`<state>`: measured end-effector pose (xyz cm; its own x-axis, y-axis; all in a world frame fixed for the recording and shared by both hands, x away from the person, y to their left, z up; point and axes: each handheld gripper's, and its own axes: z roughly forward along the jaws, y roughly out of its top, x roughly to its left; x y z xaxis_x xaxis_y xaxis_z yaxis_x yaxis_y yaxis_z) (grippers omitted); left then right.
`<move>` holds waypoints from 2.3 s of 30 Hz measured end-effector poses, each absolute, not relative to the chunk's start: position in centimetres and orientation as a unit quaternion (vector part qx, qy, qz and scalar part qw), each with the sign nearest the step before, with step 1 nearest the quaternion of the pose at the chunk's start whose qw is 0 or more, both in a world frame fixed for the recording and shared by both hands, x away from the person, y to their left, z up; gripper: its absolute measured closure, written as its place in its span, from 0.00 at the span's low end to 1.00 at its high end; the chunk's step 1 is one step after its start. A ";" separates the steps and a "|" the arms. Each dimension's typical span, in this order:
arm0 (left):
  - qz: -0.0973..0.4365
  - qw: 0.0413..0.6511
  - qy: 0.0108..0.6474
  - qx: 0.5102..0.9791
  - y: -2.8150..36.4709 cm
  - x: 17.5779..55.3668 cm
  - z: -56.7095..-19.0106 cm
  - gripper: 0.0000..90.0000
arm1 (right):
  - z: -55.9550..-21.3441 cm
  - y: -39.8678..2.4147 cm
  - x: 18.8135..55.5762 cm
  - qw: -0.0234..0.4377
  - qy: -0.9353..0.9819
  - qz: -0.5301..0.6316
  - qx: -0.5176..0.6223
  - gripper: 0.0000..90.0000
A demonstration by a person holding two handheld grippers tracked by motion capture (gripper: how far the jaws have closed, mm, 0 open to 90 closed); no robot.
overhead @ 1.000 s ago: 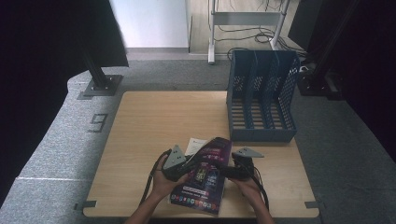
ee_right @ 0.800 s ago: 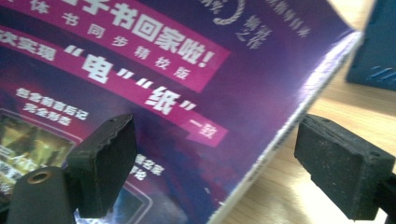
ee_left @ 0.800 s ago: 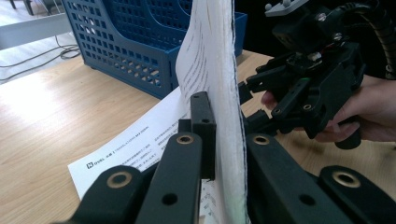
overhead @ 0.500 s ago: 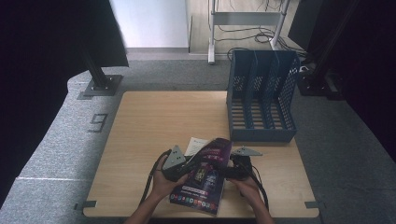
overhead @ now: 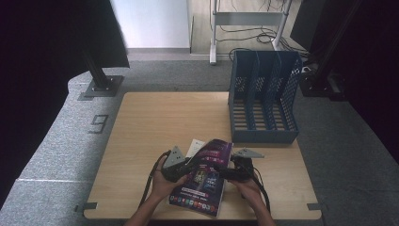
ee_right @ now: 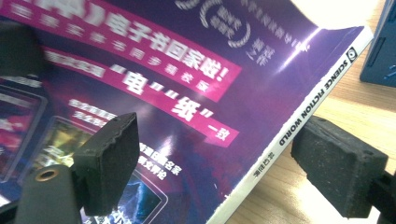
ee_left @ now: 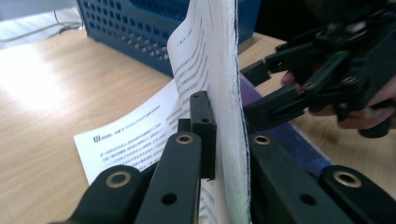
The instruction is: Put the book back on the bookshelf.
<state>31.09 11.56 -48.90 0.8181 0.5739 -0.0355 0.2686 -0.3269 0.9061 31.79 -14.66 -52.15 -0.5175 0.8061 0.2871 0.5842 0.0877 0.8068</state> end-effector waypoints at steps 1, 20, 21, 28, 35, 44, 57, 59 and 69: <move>0.144 0.516 0.269 0.801 11.7 31.4 -49.3 0.97 | -52.1 -14.6 31.8 0.116 0.729 0.478 0.477 0.17; 0.116 0.486 0.307 0.810 12.1 33.3 -52.2 0.97 | -53.6 -14.3 33.4 0.099 0.736 0.453 0.494 0.26; 0.115 0.483 0.310 0.811 12.1 33.4 -52.4 0.97 | -53.7 -14.3 33.5 0.100 0.736 0.449 0.497 0.31; 0.113 0.478 0.315 0.812 12.0 33.5 -52.7 0.97 | -54.0 -14.3 34.1 0.095 0.739 0.441 0.501 0.35; 0.111 0.476 0.316 0.813 12.0 33.6 -52.9 0.97 | -54.3 -14.1 35.0 0.092 0.739 0.433 0.507 0.36; 0.111 0.475 0.317 0.813 11.9 33.6 -53.0 0.97 | -54.8 -14.3 36.0 0.081 0.739 0.434 0.508 0.47; 0.111 0.475 0.318 0.813 11.9 33.6 -53.0 0.97 | -54.9 -14.5 36.3 0.079 0.737 0.432 0.514 0.61; 0.110 0.476 0.319 0.812 12.0 33.6 -52.9 0.97 | -54.7 -14.5 36.1 0.084 0.738 0.434 0.510 0.63; 0.111 0.474 0.323 0.812 12.2 33.7 -52.9 0.94 | -54.3 -14.8 35.8 0.086 0.732 0.448 0.507 0.71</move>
<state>33.67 12.19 -52.95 0.7666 0.6294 -0.1270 0.4199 -0.3417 0.8408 35.78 -14.77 -54.27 -0.4716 0.8189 0.3271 0.6641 0.0857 0.7427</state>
